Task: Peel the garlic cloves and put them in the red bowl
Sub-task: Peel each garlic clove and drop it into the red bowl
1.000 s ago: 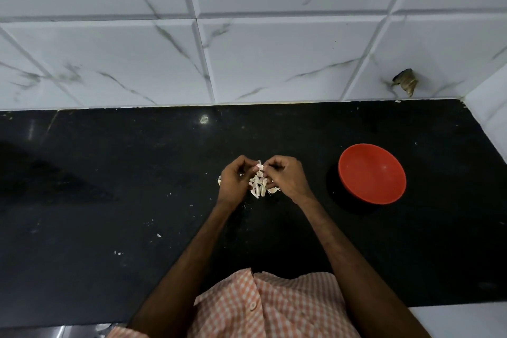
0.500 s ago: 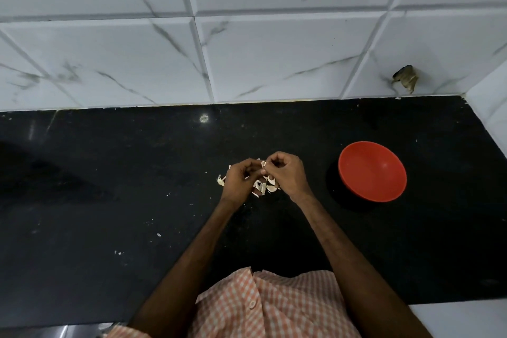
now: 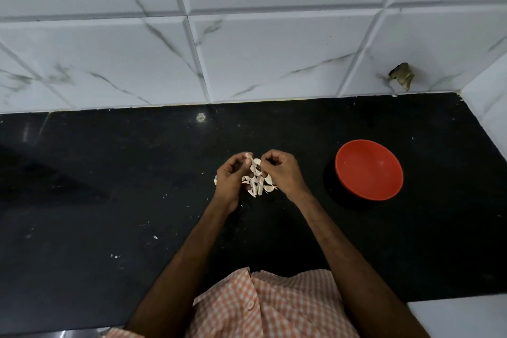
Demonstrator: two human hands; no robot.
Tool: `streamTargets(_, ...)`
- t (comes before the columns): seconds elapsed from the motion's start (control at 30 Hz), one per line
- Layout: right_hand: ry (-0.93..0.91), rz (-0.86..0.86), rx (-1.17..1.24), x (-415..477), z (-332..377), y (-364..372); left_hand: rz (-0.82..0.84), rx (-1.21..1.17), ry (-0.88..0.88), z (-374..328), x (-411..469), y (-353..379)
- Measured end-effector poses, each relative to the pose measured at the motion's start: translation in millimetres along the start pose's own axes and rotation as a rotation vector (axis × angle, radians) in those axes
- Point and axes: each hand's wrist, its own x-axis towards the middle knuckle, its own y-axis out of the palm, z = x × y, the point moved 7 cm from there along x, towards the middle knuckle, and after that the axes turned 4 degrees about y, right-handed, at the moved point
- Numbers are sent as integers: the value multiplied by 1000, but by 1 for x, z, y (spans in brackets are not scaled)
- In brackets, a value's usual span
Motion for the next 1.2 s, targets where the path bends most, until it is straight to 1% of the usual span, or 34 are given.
streamTargets(0.1, 15, -2, -12, 0, -6, 0, -61, -78, -20, -5, 3, -4)
streamTargets(0.17, 28, -8, -17, 1, -10, -2, -70, -87, -18, -8, 3, -6)
streamTargets(0.3, 75, -67, -33, 5, -23, -14, -22, -75, 3, -10, 4, -5)
streamTargets(0.37, 108, -109, -79, 9, -33, -22, 3, -50, 5, -9, 3, -3)
streamTargets(0.53, 190, -225, -264, 14, -63, -44, 26, 91, 14, -3, 6, -1)
streamTargets(0.6, 198, -269, -380, 12, -70, -51, 32, 124, 20, 0, 7, -1)
streamTargets(0.67, 171, -308, -528, 10, -69, -57, 24, 165, 25, 1, 8, 1)
streamTargets(0.73, 107, -331, -642, 10, -60, -58, 21, 209, 50, 0, 9, 2)
streamTargets(0.8, -30, -293, -622, 12, -40, -51, 19, 262, 82, -1, 10, 2)
streamTargets(0.83, -100, -237, -538, 14, -29, -45, 19, 296, 94, -1, 11, 2)
streamTargets(0.87, -132, -169, -430, 14, -18, -37, 21, 335, 107, -1, 12, 1)
streamTargets(0.9, -138, -105, -325, 14, -11, -30, 24, 374, 119, -2, 12, 1)
streamTargets(0.97, -129, -27, -214, 15, -2, -18, 40, 458, 148, -3, 14, 0)
streamTargets(1.1, -128, 19, -214, 18, -1, -10, 75, 681, 200, -5, 16, -1)
streamTargets(1.2, -38, 58, -250, 17, -6, -6, 97, 785, 220, -5, 15, 1)
